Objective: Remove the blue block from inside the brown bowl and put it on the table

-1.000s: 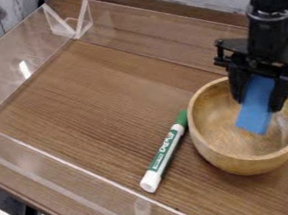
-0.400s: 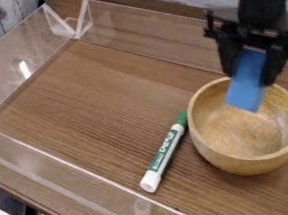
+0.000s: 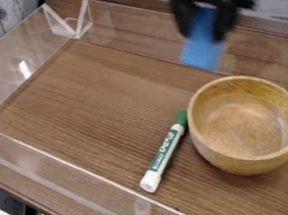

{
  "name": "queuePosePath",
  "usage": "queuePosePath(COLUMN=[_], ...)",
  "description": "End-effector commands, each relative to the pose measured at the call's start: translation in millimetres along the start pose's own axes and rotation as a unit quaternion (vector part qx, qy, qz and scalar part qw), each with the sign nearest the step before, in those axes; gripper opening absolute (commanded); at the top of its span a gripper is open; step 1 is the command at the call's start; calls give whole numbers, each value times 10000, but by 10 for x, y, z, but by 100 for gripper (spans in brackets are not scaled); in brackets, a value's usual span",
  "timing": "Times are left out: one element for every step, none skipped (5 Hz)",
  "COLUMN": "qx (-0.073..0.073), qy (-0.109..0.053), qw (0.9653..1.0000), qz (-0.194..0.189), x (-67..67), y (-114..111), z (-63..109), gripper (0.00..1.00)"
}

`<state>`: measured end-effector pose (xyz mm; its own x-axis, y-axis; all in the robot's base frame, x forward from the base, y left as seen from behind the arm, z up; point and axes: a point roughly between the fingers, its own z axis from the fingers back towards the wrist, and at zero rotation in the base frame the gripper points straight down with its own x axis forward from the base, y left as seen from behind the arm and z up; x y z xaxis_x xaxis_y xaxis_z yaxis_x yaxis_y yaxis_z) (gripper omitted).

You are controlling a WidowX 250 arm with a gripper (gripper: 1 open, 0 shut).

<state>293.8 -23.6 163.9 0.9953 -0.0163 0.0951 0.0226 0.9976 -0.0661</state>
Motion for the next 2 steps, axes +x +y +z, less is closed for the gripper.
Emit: queuePosePath(qx=[-15, -7], qy=[-383, -405], qw=[9992, 9989], qz=[-127, -224], x=[-55, -178], y=[322, 505], z=[218, 196], gripper=[0, 0])
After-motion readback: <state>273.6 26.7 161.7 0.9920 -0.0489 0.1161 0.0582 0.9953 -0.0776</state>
